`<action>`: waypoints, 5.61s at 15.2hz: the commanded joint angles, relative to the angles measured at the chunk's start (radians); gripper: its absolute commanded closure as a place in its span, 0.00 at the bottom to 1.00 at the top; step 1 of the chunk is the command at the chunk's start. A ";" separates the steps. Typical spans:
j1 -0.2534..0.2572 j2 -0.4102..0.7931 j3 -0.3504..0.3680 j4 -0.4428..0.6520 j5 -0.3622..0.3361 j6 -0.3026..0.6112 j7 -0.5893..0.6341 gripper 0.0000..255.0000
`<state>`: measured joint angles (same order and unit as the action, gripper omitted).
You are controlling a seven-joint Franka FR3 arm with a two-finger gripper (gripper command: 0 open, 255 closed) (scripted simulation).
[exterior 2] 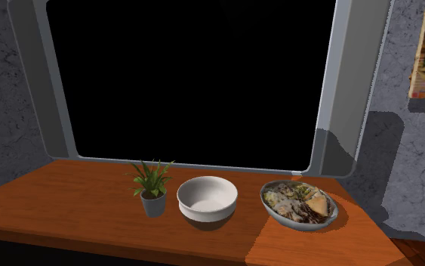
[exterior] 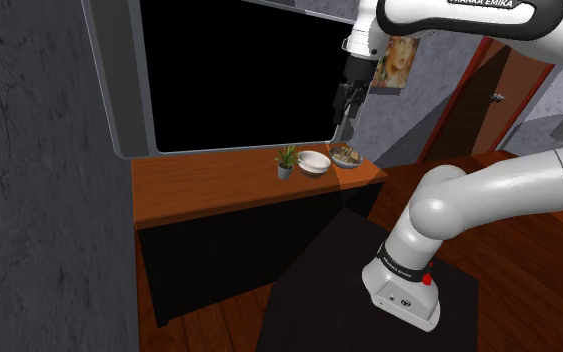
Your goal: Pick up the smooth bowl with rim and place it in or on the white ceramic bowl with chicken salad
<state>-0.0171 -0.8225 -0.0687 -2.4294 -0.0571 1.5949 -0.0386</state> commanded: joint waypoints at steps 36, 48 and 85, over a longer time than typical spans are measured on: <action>-0.152 1.120 -0.234 0.211 -0.040 0.958 -0.238 0.00; -0.172 1.199 -0.222 0.216 -0.016 1.032 -0.255 0.00; -0.137 0.945 -0.254 0.272 -0.083 0.730 -0.242 1.00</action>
<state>-0.1556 0.1291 -0.3232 -2.1651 -0.1385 2.3378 -0.2805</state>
